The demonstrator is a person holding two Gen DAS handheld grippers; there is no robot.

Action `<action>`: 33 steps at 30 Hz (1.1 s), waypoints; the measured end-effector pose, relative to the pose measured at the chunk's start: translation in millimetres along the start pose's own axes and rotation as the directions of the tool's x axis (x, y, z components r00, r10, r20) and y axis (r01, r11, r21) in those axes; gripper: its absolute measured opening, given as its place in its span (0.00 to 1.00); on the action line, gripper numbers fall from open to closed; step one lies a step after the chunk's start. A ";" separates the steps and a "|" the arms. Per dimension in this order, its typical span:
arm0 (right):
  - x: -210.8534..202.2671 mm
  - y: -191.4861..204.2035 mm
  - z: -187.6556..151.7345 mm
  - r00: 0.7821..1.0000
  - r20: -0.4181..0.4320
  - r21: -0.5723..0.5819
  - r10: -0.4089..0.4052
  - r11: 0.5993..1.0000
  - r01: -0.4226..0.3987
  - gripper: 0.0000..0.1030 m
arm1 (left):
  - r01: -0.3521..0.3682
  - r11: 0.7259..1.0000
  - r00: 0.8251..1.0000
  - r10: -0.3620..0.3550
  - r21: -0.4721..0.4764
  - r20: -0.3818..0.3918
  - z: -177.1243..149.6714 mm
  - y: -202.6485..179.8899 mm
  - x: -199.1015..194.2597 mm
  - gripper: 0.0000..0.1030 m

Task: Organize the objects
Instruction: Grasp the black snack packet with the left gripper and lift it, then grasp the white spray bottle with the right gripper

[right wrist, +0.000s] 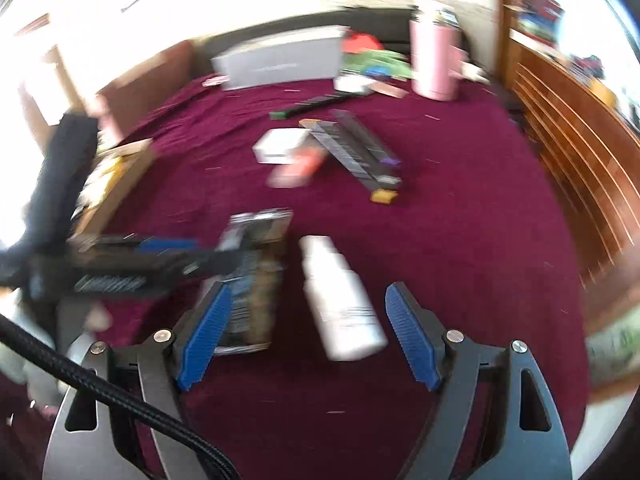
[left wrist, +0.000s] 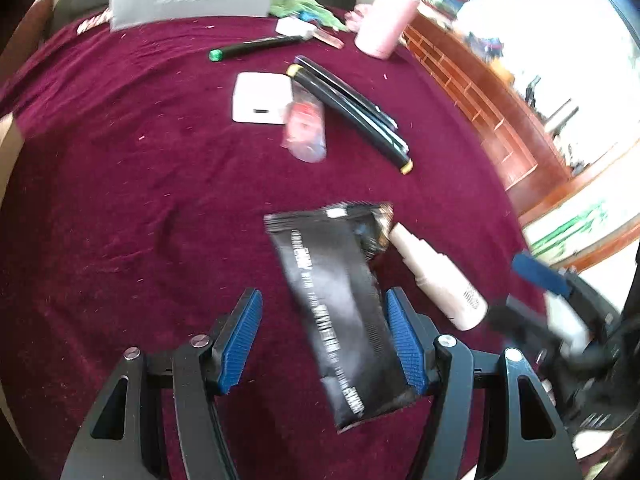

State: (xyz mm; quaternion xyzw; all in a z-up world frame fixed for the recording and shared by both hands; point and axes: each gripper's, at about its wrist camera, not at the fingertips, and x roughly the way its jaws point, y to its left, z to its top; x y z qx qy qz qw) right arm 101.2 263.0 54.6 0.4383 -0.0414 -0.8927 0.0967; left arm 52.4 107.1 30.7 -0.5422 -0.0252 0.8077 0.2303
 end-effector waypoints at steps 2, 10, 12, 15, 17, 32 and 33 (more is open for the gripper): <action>5.7 -17.3 0.7 1.000 -0.015 0.053 -0.007 0.999 0.008 0.77 | -0.047 0.997 0.999 0.048 0.055 -0.013 -1.6 -14.4 9.6 0.58; 17.2 -22.7 7.0 0.999 -0.037 0.077 -0.002 0.997 0.005 0.77 | -0.109 0.972 0.993 0.095 0.207 0.076 -10.6 -30.9 6.8 0.26; 22.5 -16.4 6.5 0.998 -0.057 0.055 -0.005 0.998 0.008 0.77 | -0.094 0.975 0.993 0.078 0.199 0.090 -10.4 -21.8 -2.3 0.26; 33.2 -8.0 8.0 0.996 -0.084 0.026 -0.004 1.000 0.006 0.77 | -0.046 0.987 0.993 0.029 0.151 0.115 -11.3 -3.1 -18.8 0.26; 39.9 -1.1 8.0 0.995 -0.100 0.008 -0.008 1.000 0.009 0.77 | -0.030 0.993 0.990 0.013 0.118 0.138 -14.1 7.7 -33.4 0.26; 59.0 15.5 -0.1 0.974 -0.180 -0.044 -0.135 0.991 0.129 0.61 | -0.015 0.998 0.985 0.005 0.060 0.174 -28.8 41.8 -66.6 0.26; 59.7 15.9 -0.1 0.972 -0.183 -0.045 -0.145 0.989 0.139 0.59 | -0.013 0.998 0.984 0.003 0.060 0.177 -29.5 41.6 -67.9 0.26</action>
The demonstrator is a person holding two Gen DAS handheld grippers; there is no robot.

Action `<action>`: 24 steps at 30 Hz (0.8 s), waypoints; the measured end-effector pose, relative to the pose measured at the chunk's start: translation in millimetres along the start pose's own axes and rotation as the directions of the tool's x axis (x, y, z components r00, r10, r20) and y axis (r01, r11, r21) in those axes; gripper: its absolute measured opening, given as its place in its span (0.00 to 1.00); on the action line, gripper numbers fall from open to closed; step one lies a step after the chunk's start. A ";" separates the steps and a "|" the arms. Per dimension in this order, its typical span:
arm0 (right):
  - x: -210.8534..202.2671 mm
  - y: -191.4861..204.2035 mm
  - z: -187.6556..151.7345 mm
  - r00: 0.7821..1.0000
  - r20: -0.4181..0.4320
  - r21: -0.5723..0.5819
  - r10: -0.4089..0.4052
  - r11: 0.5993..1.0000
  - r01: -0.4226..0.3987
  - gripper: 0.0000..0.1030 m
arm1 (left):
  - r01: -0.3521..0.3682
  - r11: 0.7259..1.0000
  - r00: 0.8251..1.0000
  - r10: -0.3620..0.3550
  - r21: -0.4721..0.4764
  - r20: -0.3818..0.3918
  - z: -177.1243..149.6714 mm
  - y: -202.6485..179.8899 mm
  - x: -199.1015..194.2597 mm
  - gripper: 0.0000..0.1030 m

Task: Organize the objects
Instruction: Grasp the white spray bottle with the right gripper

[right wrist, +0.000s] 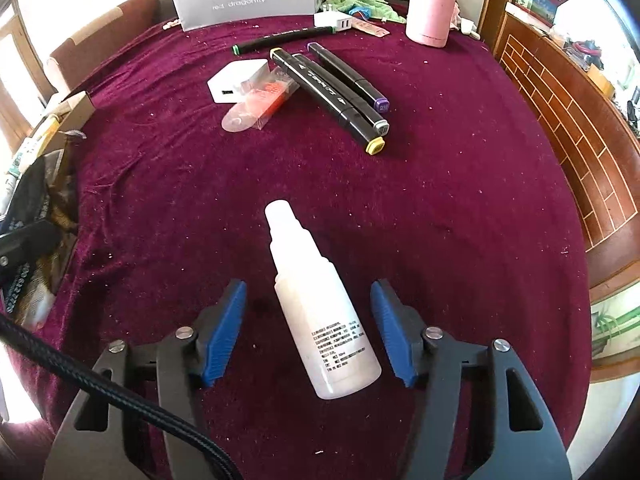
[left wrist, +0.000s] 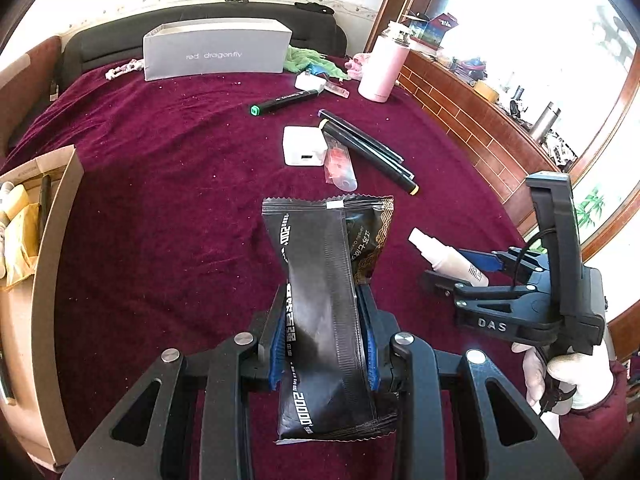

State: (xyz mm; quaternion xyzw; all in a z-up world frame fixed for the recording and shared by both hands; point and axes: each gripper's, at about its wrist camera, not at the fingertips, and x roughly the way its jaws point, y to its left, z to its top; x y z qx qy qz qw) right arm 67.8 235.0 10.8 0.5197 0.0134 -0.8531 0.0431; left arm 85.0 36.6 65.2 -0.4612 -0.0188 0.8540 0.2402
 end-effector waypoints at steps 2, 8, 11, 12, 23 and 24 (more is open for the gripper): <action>-0.3 1.1 -0.3 1.000 0.002 0.002 -0.029 1.000 0.029 0.50 | 0.002 1.000 1.000 -0.002 -0.002 0.005 -1.0 1.6 -2.5 0.26; -1.1 -1.1 -0.1 0.999 -0.013 0.023 -0.041 0.999 0.041 0.39 | 0.006 1.000 1.000 -0.006 -0.015 0.007 -6.3 6.8 -6.5 0.26; -3.1 -0.1 -0.7 0.999 -0.016 0.027 -0.051 0.998 0.051 0.27 | 0.006 1.000 1.000 -0.006 -0.027 0.010 -9.1 11.6 -8.8 0.26; -3.9 -0.6 -0.9 0.999 -0.015 0.034 -0.044 0.998 0.045 0.27 | 0.007 0.999 1.000 -0.006 -0.032 0.012 -10.0 13.2 -9.8 0.26; -16.9 -6.7 -2.9 0.999 0.016 0.112 0.047 0.993 -0.049 0.27 | 0.020 0.997 0.999 -0.018 -0.078 0.026 -23.0 32.4 -22.5 0.26; -18.2 -5.1 -2.8 0.998 0.017 0.109 0.053 0.993 -0.055 0.27 | 0.021 0.997 0.999 -0.019 -0.080 0.028 -23.9 33.5 -23.9 0.26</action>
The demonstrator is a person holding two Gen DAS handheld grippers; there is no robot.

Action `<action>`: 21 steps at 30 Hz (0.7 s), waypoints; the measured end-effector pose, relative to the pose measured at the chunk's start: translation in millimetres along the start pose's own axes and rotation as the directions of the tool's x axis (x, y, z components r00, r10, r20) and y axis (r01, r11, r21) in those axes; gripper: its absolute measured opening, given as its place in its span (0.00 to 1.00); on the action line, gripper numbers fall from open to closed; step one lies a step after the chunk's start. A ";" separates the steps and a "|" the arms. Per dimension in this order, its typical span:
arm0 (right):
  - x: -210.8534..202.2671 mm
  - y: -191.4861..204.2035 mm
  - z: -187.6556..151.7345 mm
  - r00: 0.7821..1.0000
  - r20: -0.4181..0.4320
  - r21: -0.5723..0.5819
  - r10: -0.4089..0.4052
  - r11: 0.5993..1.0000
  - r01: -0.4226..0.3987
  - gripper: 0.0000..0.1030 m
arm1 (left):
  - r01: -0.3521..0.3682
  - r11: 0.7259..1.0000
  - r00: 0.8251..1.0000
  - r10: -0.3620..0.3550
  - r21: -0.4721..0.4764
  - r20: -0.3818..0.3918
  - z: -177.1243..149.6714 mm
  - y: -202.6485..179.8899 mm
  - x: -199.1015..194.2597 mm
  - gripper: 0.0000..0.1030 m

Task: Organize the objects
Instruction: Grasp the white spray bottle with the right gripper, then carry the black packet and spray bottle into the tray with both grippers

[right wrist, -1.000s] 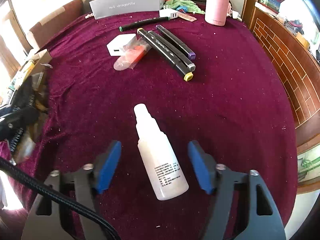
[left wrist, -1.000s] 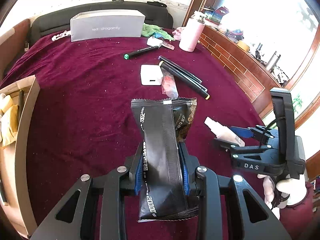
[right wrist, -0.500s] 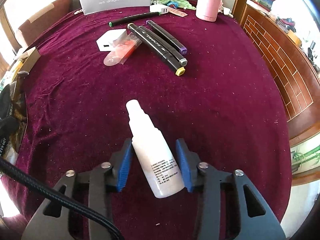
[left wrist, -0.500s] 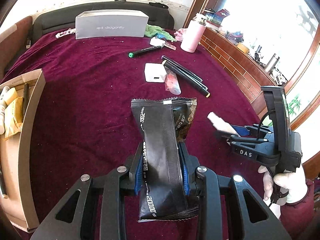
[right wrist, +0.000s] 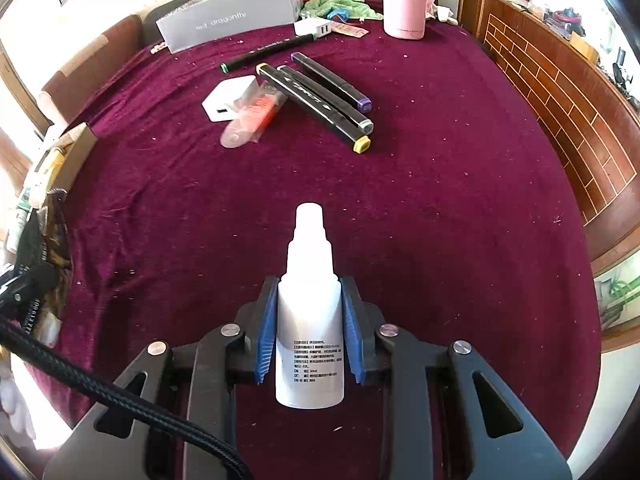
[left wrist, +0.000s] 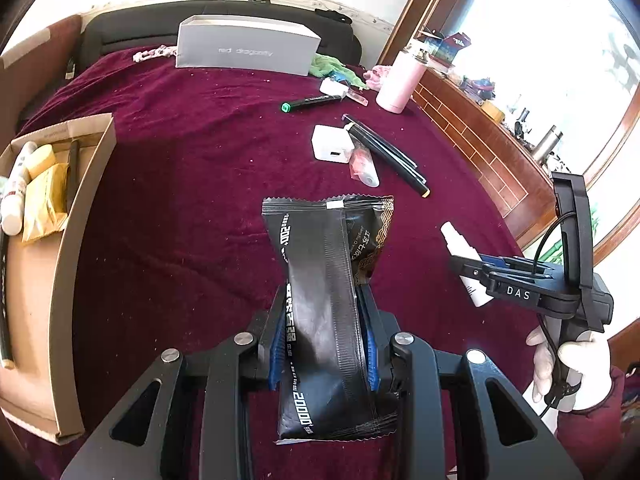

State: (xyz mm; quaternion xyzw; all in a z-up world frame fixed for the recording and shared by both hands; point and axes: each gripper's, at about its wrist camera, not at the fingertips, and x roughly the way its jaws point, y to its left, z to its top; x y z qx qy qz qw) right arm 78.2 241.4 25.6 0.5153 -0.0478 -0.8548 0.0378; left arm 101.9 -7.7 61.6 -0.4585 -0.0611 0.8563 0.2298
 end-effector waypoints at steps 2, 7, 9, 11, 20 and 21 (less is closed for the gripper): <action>-1.1 4.3 -0.4 1.000 -0.001 -0.007 0.010 1.000 -0.010 0.27 | 0.000 1.000 1.000 0.000 0.000 0.006 -1.9 0.3 -3.2 0.26; -3.5 19.5 -4.5 0.999 -0.002 -0.029 0.032 0.999 -0.032 0.27 | -0.013 1.000 1.000 0.013 0.012 0.012 -8.5 -0.1 -9.4 0.26; -4.3 25.9 -5.6 0.999 -0.003 -0.037 0.045 0.998 -0.045 0.27 | -0.020 1.000 1.000 0.020 0.012 0.015 -10.1 2.5 -12.2 0.26; -5.4 34.0 -6.6 0.998 -0.003 -0.050 0.058 0.997 -0.058 0.27 | -0.031 0.999 0.999 0.031 0.006 0.023 -10.7 6.8 -15.8 0.26; -11.2 81.1 -1.8 0.990 0.000 -0.115 0.141 0.983 -0.140 0.27 | -0.093 0.995 0.994 0.095 -0.037 0.056 -12.7 34.7 -28.4 0.26; -11.5 87.5 -0.1 0.988 0.001 -0.122 0.152 0.981 -0.151 0.27 | -0.102 0.994 0.993 0.104 -0.042 0.059 -13.2 37.9 -29.6 0.26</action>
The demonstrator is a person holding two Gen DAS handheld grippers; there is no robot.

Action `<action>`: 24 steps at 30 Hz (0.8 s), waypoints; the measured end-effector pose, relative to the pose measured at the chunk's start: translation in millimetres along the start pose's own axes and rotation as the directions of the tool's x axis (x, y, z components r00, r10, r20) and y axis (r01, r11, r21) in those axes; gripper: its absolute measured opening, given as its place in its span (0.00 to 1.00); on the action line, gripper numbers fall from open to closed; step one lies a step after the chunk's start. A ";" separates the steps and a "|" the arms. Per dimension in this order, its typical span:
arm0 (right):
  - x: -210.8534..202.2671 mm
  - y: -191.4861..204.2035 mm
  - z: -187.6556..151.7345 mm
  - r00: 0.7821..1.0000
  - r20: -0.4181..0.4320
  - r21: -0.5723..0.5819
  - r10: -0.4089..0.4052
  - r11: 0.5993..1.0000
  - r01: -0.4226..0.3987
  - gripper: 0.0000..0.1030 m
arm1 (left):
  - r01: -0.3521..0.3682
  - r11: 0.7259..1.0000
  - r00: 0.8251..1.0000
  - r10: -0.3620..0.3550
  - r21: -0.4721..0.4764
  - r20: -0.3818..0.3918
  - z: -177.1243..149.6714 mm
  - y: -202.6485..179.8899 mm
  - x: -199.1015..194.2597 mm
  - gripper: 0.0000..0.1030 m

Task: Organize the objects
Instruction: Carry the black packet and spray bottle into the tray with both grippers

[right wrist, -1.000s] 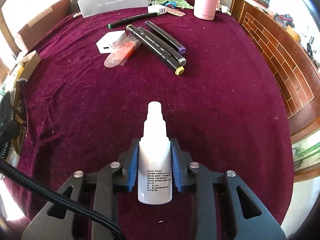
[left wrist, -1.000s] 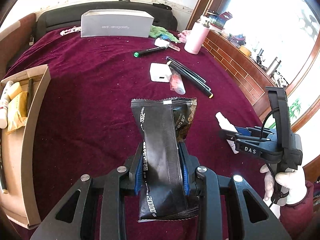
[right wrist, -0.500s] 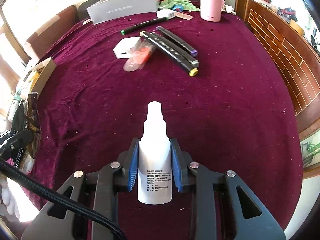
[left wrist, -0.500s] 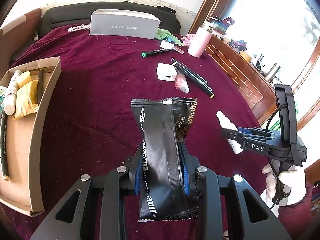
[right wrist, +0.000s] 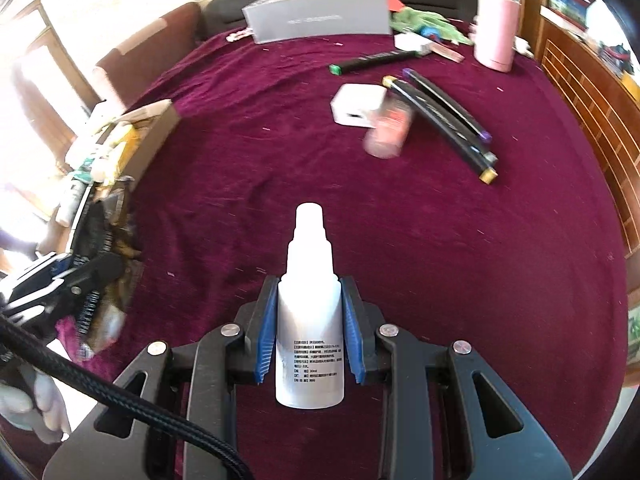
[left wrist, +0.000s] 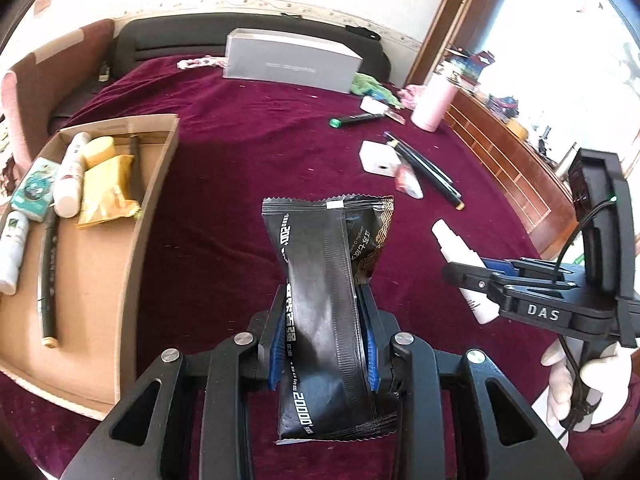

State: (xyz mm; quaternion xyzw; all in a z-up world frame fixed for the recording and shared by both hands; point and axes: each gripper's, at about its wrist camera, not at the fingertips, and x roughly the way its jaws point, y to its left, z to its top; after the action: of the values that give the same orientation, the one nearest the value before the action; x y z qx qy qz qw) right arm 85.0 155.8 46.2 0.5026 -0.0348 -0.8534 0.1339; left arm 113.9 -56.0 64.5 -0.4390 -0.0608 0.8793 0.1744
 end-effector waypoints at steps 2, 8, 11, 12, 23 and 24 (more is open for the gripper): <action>2.0 13.3 5.4 1.000 0.001 -0.014 0.024 1.000 -0.024 0.27 | -0.022 1.000 1.000 0.022 -0.010 0.009 0.1 8.9 -2.7 0.26; 10.0 58.9 20.9 0.995 -0.005 -0.073 0.102 0.992 -0.102 0.27 | -0.081 0.995 0.996 0.083 -0.059 0.033 0.2 42.3 -12.6 0.26; 15.1 88.3 29.2 0.990 -0.014 -0.115 0.140 0.983 -0.141 0.27 | -0.109 0.989 0.993 0.113 -0.095 0.042 0.6 62.9 -17.3 0.26; 16.8 97.8 32.0 0.988 -0.016 -0.129 0.151 0.980 -0.152 0.27 | -0.118 0.987 0.991 0.123 -0.107 0.043 0.5 69.8 -18.7 0.26; 37.5 192.6 61.4 0.967 -0.062 -0.233 0.246 0.939 -0.254 0.27 | -0.284 0.944 0.951 0.300 -0.168 0.079 0.8 145.1 -44.6 0.26; 40.5 201.8 64.2 0.965 -0.069 -0.239 0.252 0.935 -0.261 0.27 | -0.301 0.939 0.945 0.317 -0.168 0.079 1.2 150.6 -46.0 0.26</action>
State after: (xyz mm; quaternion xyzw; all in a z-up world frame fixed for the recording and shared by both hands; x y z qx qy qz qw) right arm 49.8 -53.8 82.6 0.4889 0.0087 -0.8169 0.3058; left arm 100.3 -212.9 60.6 -0.4086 -0.0676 0.9102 -0.0038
